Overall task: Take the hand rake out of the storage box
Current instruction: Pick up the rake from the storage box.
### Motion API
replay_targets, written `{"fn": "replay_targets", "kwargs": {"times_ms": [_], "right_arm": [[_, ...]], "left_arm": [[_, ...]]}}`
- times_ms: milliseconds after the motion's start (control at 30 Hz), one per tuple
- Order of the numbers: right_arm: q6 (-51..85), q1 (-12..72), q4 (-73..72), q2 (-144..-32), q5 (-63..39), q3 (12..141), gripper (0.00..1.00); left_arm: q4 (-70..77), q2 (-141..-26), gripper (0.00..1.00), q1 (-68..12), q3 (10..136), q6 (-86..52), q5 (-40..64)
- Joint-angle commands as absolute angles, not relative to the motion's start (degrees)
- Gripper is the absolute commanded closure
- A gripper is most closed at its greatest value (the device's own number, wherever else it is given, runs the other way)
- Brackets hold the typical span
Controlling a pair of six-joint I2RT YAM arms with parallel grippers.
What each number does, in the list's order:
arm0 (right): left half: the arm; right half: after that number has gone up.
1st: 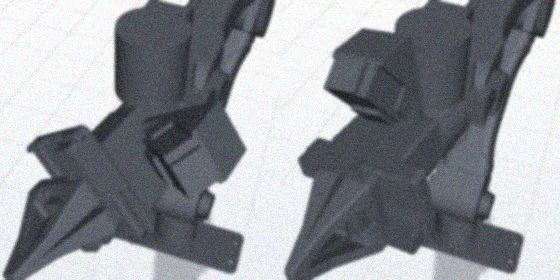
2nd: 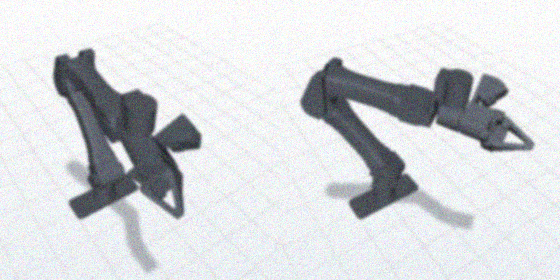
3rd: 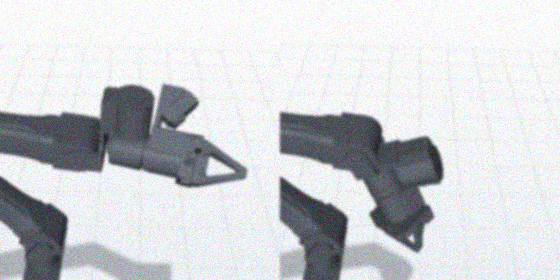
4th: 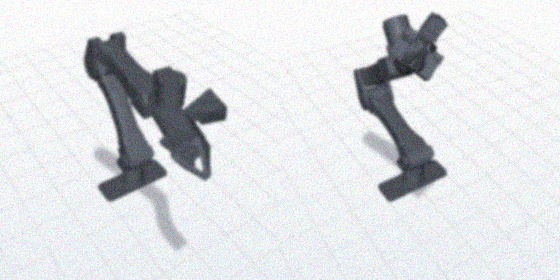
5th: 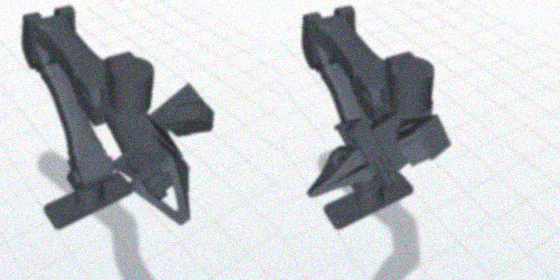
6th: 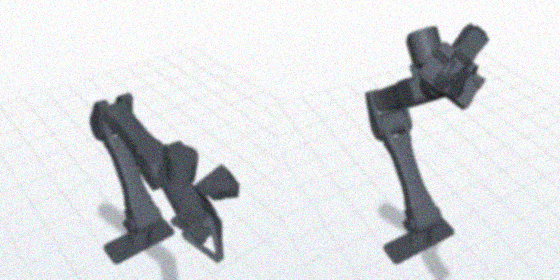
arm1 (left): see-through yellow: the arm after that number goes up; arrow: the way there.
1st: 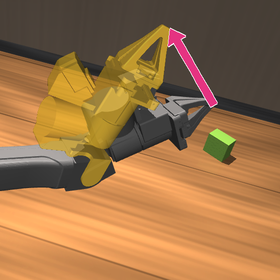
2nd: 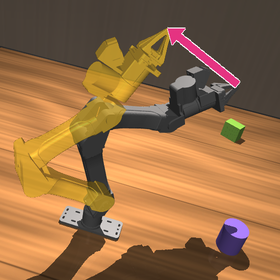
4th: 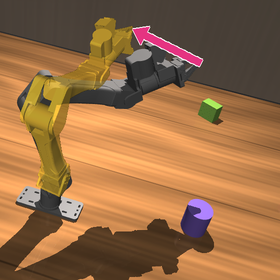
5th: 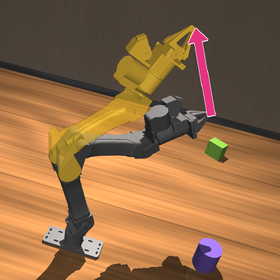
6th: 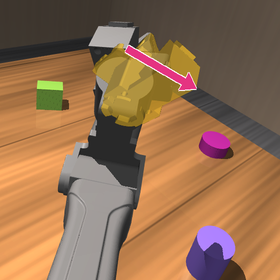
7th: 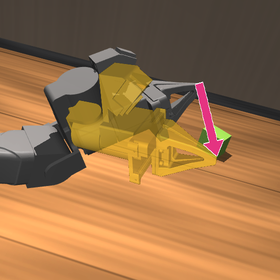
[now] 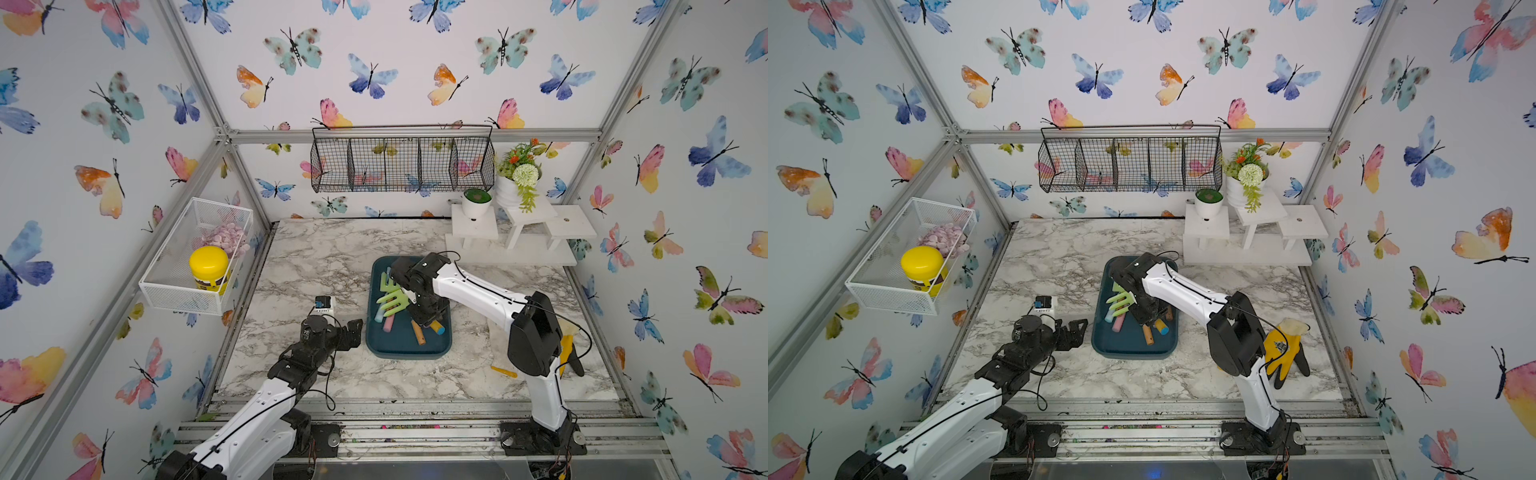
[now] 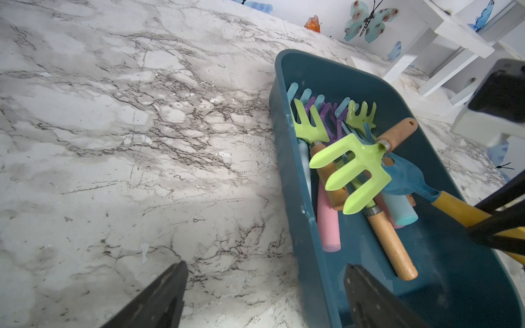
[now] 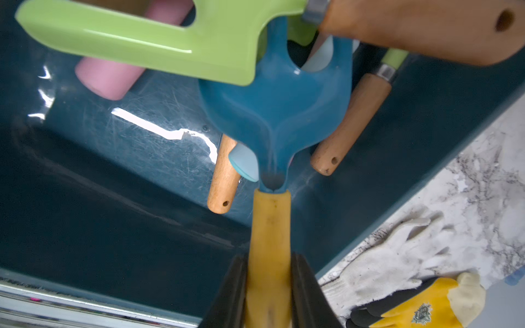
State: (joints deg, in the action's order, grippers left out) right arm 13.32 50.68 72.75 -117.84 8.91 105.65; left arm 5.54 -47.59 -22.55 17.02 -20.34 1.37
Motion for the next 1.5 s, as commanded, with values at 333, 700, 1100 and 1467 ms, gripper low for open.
{"fn": "replay_targets", "kwargs": {"times_ms": [333, 700, 1100, 1467], "right_arm": [[10.3, 48.9, 58.9, -109.5, -5.9, 99.9, 0.84], [12.1, 43.5, 51.3, -100.2, -11.2, 87.7, 0.85], [14.8, 38.1, 30.0, -96.4, -33.4, 72.2, 0.85], [17.4, 38.0, 21.8, -92.9, -43.4, 70.8, 0.85]], "left_arm": [[6.5, -47.5, 0.09, -22.3, 17.7, -19.6, 2.3], [6.7, -47.5, 0.09, -22.3, 17.6, -19.5, 2.6], [6.6, -47.6, 0.09, -22.3, 17.5, -19.6, 2.4], [6.7, -48.3, 0.09, -22.3, 17.8, -19.5, 2.6]]}}
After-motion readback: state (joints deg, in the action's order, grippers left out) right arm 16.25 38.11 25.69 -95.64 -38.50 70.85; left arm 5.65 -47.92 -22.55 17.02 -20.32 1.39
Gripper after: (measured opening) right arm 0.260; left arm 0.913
